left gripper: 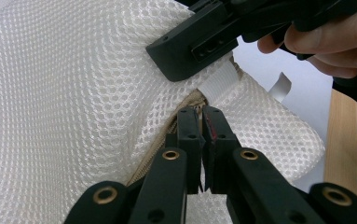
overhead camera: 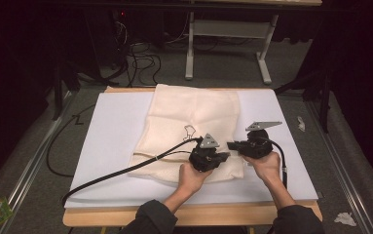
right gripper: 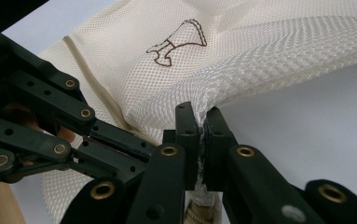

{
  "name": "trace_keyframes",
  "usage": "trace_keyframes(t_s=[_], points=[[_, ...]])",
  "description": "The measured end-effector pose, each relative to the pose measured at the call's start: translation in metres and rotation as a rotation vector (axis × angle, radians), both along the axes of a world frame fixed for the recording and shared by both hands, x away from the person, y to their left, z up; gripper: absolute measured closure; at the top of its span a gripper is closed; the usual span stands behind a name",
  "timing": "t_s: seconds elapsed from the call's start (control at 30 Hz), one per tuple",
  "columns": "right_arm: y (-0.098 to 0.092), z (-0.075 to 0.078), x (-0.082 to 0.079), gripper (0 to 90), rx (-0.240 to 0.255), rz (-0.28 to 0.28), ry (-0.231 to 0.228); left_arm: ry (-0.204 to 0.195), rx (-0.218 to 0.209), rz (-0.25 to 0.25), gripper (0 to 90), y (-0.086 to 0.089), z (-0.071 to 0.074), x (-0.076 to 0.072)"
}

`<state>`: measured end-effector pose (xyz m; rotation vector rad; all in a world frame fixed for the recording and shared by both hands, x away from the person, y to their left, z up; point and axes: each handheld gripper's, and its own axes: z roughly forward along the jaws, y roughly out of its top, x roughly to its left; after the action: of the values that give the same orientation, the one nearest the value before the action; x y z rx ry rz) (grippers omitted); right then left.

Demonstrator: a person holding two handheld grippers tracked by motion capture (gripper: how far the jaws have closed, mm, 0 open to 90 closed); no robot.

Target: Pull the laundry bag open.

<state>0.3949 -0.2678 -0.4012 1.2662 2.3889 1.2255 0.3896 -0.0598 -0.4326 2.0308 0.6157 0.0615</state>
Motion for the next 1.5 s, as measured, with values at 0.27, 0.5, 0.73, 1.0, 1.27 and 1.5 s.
trace_keyframes(t_s=[0.27, 0.5, 0.73, 1.0, 1.27, 1.5], points=[[-0.002, 0.001, -0.001, 88.9, 0.002, -0.004, -0.008, -0.009, 0.010, 0.004, 87.2, 0.004, 0.002, 0.000], [-0.002, 0.001, -0.001, 88.9, 0.005, -0.004, -0.010, -0.013, 0.005, 0.011, 87.2, 0.009, 0.003, 0.000], [-0.002, 0.001, -0.001, 88.9, 0.003, -0.002, -0.011, -0.018, 0.008, 0.017, 87.2, 0.014, 0.002, -0.001], [-0.002, 0.001, 0.000, 88.9, 0.004, 0.000, -0.016, -0.023, 0.019, 0.023, 87.2, 0.019, 0.002, -0.001], [0.000, 0.000, 0.001, 88.9, 0.006, 0.005, -0.014, -0.023, 0.024, 0.030, 87.2, 0.024, 0.001, -0.001], [0.000, 0.000, 0.001, 88.9, 0.004, 0.012, -0.018, -0.024, 0.017, 0.034, 87.2, 0.028, 0.002, -0.001]])
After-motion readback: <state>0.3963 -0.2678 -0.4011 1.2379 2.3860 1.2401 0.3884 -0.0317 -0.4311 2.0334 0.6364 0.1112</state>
